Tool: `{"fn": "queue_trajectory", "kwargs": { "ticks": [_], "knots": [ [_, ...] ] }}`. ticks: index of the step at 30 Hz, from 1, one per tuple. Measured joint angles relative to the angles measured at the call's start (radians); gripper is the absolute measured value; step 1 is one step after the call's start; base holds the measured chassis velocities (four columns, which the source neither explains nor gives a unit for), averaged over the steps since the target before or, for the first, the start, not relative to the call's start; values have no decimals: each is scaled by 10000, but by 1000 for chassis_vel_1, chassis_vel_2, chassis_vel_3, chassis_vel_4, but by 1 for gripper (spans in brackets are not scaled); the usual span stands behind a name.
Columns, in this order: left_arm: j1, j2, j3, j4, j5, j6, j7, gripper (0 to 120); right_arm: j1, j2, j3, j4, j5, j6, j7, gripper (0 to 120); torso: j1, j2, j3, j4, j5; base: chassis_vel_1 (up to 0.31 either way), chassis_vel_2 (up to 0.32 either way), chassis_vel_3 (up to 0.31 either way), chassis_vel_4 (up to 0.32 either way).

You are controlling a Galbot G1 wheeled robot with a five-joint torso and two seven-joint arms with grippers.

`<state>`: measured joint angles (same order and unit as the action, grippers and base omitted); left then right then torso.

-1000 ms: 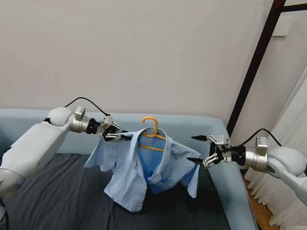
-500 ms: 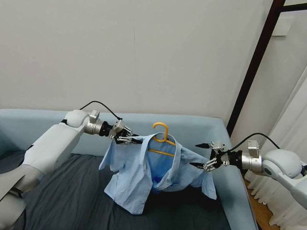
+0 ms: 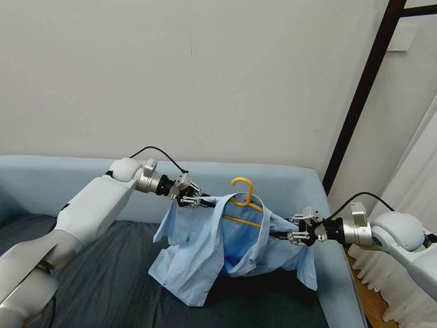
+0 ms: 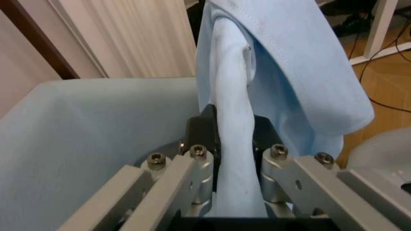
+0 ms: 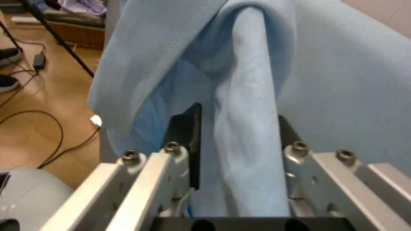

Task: Pick up the clothes from the sofa and hang them on the clothes hanger.

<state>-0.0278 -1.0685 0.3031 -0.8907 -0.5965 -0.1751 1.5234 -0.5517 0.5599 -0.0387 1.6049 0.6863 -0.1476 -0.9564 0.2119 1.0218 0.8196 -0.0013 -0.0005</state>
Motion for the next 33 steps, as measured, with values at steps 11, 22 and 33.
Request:
{"fn": "queue_trajectory", "kwargs": {
  "ticks": [11,22,33],
  "knots": [
    [-184,-247,12,439,25,-286,75,8,65,209,83,-200,-440,166,-238,1,-1,0,0,2,-1,0,0,0,0],
    [-418,-110,-580,1371,-285,-1204,15,38,148,92,205,-112,398,57,376,1,-1,0,0,1,-3,0,0,0,0],
    [645,1384,-2572,1146,-2490,-1213,-1717,79,255,-107,618,179,1068,-521,1300,1,-1,0,-2,5,-4,0,0,0,0]
  ]
}}
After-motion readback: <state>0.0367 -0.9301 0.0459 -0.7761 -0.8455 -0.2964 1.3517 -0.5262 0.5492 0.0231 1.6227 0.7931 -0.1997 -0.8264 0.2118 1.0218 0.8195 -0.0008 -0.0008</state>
